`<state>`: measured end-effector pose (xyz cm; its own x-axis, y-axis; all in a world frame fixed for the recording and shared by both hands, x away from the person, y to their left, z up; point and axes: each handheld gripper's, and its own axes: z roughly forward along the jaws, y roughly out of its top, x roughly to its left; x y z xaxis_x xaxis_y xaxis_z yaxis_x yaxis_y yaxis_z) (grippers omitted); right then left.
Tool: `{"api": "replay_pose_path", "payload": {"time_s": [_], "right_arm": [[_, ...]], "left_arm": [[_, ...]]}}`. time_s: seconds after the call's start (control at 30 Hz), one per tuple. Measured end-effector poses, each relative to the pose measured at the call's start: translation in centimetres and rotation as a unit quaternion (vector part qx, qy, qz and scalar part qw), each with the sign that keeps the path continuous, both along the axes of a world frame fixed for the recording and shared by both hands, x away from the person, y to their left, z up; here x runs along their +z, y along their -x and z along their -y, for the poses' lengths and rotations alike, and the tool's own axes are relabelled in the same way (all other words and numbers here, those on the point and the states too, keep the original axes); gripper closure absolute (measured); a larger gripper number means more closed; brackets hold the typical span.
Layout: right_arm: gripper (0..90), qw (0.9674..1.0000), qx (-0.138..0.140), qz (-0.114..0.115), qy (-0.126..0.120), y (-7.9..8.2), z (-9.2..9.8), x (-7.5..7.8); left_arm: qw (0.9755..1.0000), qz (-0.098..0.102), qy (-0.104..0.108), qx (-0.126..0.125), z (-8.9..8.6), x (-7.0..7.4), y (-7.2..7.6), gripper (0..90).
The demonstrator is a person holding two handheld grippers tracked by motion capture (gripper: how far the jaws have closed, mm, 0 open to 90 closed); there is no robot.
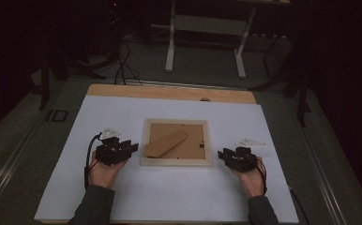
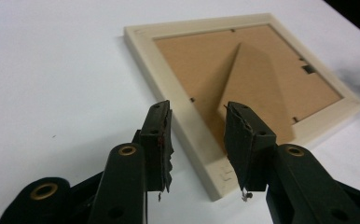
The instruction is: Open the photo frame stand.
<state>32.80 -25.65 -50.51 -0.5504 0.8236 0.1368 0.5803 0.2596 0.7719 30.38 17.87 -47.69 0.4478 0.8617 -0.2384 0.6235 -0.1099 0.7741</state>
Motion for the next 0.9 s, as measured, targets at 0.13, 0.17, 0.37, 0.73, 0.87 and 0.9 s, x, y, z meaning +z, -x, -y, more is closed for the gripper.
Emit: {"api": "replay_pose_path", "payload": {"time_s": [0.13,0.17,0.37,0.73,0.87,0.9], "right_arm": [[65.4,1.0,0.0,-0.002,0.001,0.1,0.0,0.0],[65.3,1.0,0.001,-0.003,0.0,0.1,0.0,0.0],[64.7,1.0,-0.005,-0.003,-0.005,0.2,0.4,0.1],[64.0,0.9999,-0.007,-0.002,-0.013,0.3,0.7,0.3],[63.8,0.9999,-0.008,-0.002,-0.013,0.3,0.7,0.4],[63.8,0.9999,-0.008,-0.001,-0.014,0.3,0.7,0.4]], "left_arm": [[0.9997,-0.005,0.003,-0.022,0.2,0.8,0.1,62.3],[0.9996,-0.007,0.0,-0.029,0.3,0.9,0.0,61.7],[0.9987,0.003,-0.016,-0.048,1.3,1.9,-0.3,57.2],[0.9959,0.009,-0.021,-0.088,3.3,3.4,-1.8,58.3],[0.995,0.012,-0.024,-0.096,3.9,3.6,-2.4,57.4],[0.995,0.012,-0.024,-0.096,3.9,3.6,-2.4,57.4]]}}
